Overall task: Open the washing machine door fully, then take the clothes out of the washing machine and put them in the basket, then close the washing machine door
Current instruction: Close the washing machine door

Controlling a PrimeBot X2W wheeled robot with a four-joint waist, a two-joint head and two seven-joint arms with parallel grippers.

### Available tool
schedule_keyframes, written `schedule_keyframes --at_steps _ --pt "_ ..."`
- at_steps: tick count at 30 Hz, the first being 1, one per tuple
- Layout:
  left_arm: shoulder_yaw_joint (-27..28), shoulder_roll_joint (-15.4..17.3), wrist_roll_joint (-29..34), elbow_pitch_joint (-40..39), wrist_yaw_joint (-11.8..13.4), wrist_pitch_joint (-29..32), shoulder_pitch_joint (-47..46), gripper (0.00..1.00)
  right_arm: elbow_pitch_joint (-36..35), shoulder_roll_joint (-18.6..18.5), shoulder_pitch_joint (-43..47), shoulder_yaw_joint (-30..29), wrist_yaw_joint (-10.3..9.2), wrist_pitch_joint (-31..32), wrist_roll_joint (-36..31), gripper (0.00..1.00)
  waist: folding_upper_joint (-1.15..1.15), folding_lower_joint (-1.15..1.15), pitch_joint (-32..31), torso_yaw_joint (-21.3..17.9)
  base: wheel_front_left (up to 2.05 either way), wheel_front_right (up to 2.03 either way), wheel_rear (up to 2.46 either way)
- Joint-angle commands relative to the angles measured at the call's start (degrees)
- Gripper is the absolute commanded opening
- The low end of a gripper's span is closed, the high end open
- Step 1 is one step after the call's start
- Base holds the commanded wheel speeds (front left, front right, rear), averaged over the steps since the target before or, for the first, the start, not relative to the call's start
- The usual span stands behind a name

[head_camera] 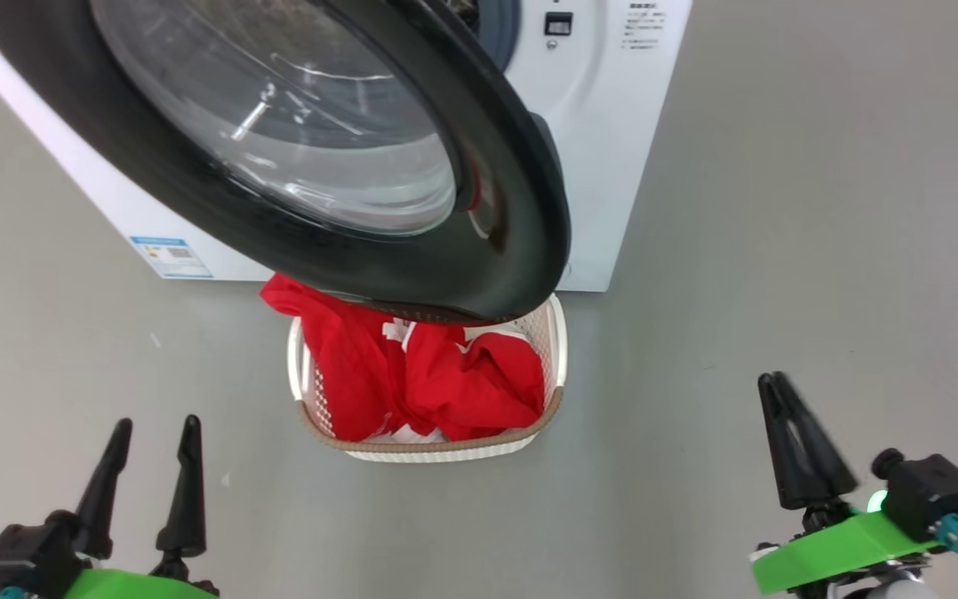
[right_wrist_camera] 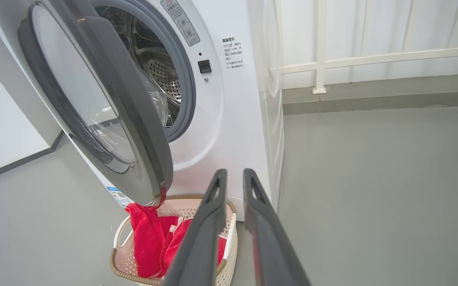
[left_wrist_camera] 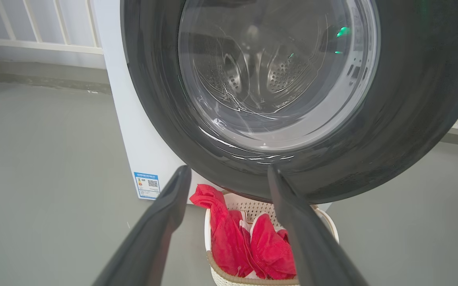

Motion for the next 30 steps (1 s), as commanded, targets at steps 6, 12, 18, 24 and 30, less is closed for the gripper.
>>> schedule_keyframes --at_steps 6,12,18,24,30 --pt "0.15 -0.67 -0.30 -1.41 -0.32 -0.70 -0.73 1.00 -0.61 -0.31 -6.79 7.93 0.37 -0.37 2.15 0.00 0.00 0.00 -0.21 3.50 0.00 0.00 0.00" --pt "-1.30 -2.21 -0.34 -1.24 -0.32 -0.70 -1.15 1.00 1.58 -0.31 -13.73 13.93 0.37 -0.37 3.23 0.00 0.00 0.00 0.20 6.01 0.00 0.00 0.00" --pt "-2.54 -3.17 -0.71 -1.12 -0.32 -0.70 -2.24 1.00 4.68 -0.31 -18.98 16.62 0.37 -0.37 3.95 0.00 0.00 0.00 1.06 8.32 0.00 0.00 0.00" --pt "-3.24 -3.74 -1.17 -1.73 -0.32 -0.70 -3.89 1.00 6.72 -0.31 -22.71 15.92 0.37 -0.37 4.00 0.00 0.00 0.00 3.50 9.94 0.00 0.00 0.00" --pt "-3.47 -4.15 -1.57 -2.15 -0.32 -0.70 -5.53 1.00 7.34 -0.31 -25.35 14.07 0.37 -0.37 3.74 0.00 0.00 0.00 6.03 10.83 0.00 0.00 0.00"
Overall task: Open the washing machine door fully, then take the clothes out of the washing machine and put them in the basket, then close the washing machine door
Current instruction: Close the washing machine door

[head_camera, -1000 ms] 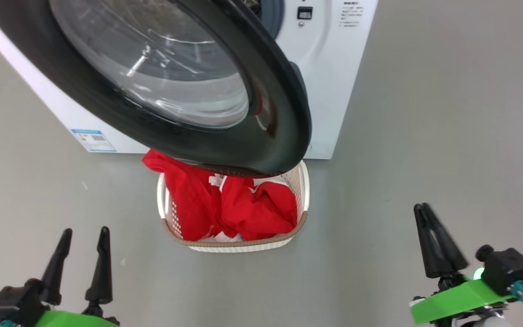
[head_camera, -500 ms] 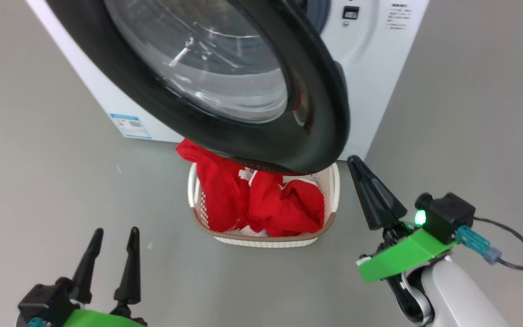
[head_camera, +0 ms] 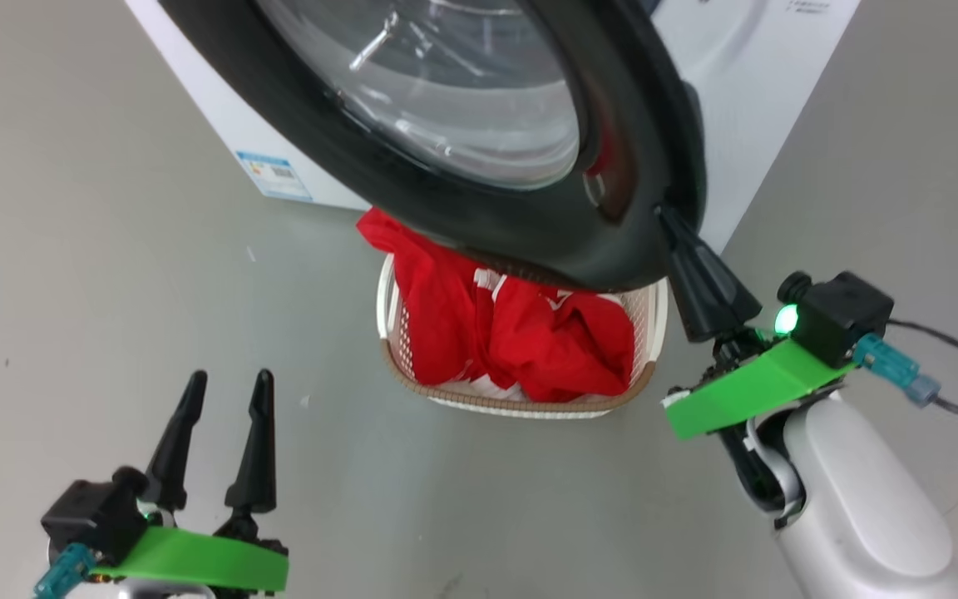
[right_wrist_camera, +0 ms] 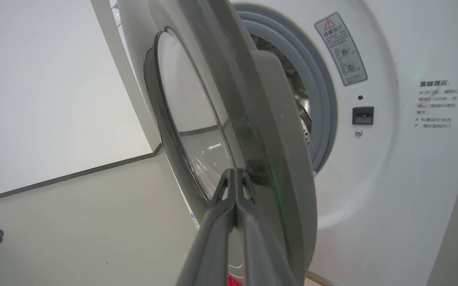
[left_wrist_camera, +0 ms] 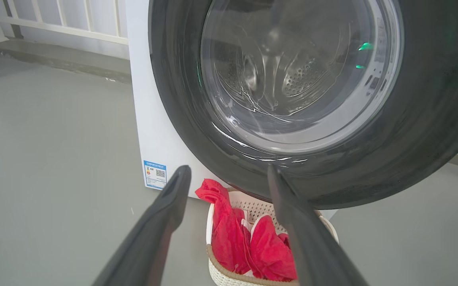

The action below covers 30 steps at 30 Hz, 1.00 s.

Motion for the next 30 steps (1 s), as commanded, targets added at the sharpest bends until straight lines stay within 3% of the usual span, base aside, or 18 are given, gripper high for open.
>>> schedule_keyframes --at_steps 1,30 --pt "1.72 0.64 -0.43 -1.66 -0.32 -0.70 -1.47 1.00 -1.14 0.50 -1.58 0.48 0.33 -0.37 0.29 0.00 0.00 0.00 1.66 0.88 0.00 0.00 0.00" --pt "-3.96 -0.45 -2.94 -4.04 -0.32 -0.70 -8.96 1.00 1.94 0.50 -19.72 -15.46 0.33 -0.37 -6.25 0.00 0.00 0.00 12.61 6.26 0.00 0.00 0.00"
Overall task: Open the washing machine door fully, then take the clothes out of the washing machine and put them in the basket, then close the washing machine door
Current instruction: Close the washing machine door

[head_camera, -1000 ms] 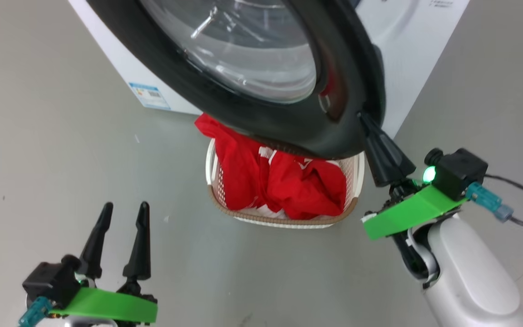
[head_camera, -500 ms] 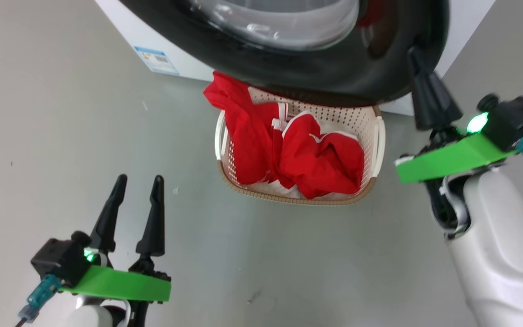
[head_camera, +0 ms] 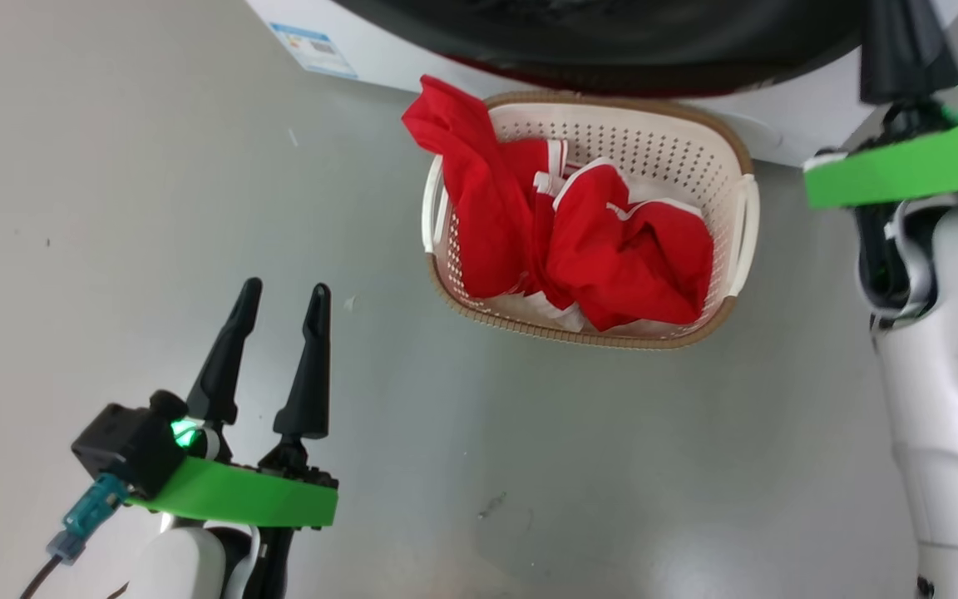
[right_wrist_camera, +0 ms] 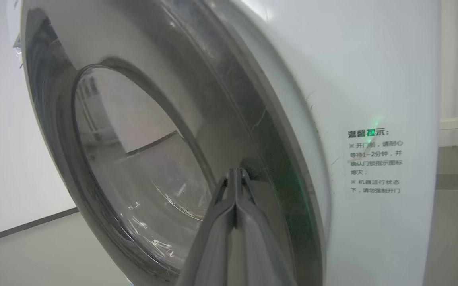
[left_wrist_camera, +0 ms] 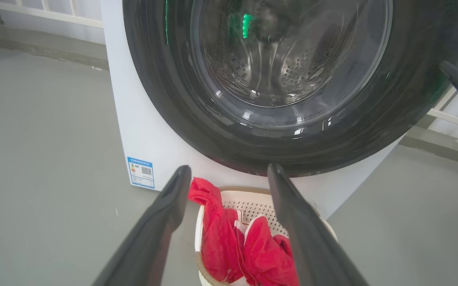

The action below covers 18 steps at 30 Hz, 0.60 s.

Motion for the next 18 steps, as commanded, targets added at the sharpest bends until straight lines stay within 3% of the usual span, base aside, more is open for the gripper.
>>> schedule_keyframes --at_steps 1,12,18 --pt "1.63 1.03 -0.64 -1.49 -0.32 -0.69 -0.70 1.00 -1.28 0.80 -1.75 0.22 0.12 -0.36 -0.89 0.00 0.00 0.00 0.92 0.79 0.00 0.00 0.00" --pt "1.29 1.01 -1.62 -1.99 -0.32 -0.69 -1.39 1.00 -1.78 0.80 -6.80 -4.14 0.12 -0.36 -0.96 0.00 0.00 0.00 2.58 1.42 0.00 0.00 0.00" --pt "1.22 1.01 -1.56 -1.97 -0.32 -0.69 -1.75 1.00 -1.61 0.80 -7.58 -3.49 0.12 -0.36 -1.19 0.00 0.00 0.00 2.81 1.35 0.00 0.00 0.00"
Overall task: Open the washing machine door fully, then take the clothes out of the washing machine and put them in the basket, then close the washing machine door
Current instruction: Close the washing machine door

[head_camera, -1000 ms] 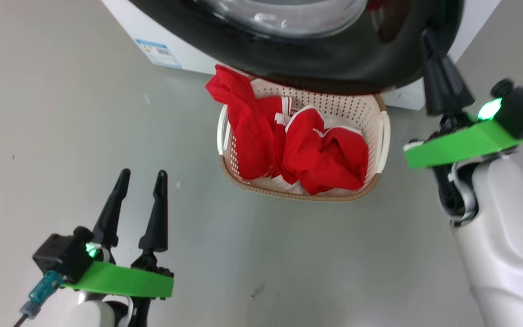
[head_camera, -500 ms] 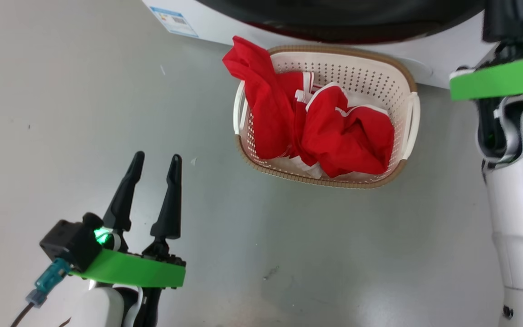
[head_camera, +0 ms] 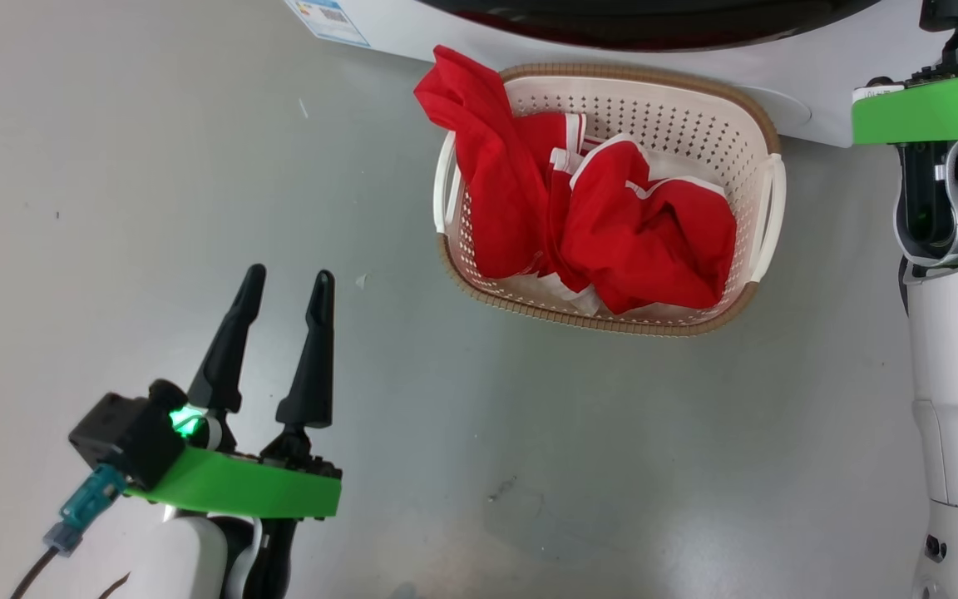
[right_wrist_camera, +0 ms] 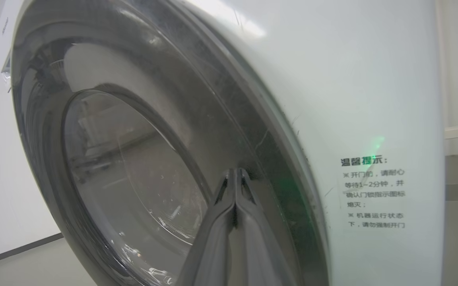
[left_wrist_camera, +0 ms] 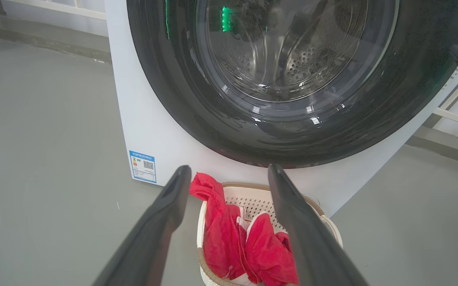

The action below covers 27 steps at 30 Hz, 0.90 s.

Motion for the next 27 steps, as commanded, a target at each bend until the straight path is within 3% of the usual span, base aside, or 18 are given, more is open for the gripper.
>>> schedule_keyframes --at_steps 1,8,12,13,27 --pt "1.93 1.09 -0.08 -1.41 -0.32 -0.69 -0.63 1.00 -1.40 0.58 -2.14 0.84 -0.49 0.13 -0.28 0.00 0.00 0.00 -0.08 -0.13 0.00 0.00 0.00" --pt "2.48 1.09 1.13 -0.39 -0.32 -0.69 0.14 1.00 -0.87 0.58 3.77 5.45 -0.49 0.13 -0.25 0.00 0.00 0.00 -2.58 -1.35 0.00 0.00 0.00" --pt "3.05 1.30 2.50 0.21 -0.32 -0.69 0.95 1.00 -0.87 0.58 9.02 7.92 -0.49 0.13 -0.02 0.57 0.00 0.00 -4.56 -2.71 0.00 0.00 0.00" --pt "3.12 1.53 2.78 0.35 -0.32 -0.69 1.15 1.00 -0.91 0.58 10.34 8.38 -0.49 0.13 -0.09 1.00 0.00 0.00 -5.04 -3.07 0.00 0.00 0.00" --pt "5.87 5.61 4.58 1.66 -0.32 -0.69 4.50 1.00 -2.71 0.58 27.22 9.55 -0.49 0.13 1.80 1.00 0.00 0.00 -12.06 -9.85 0.00 0.00 0.00"
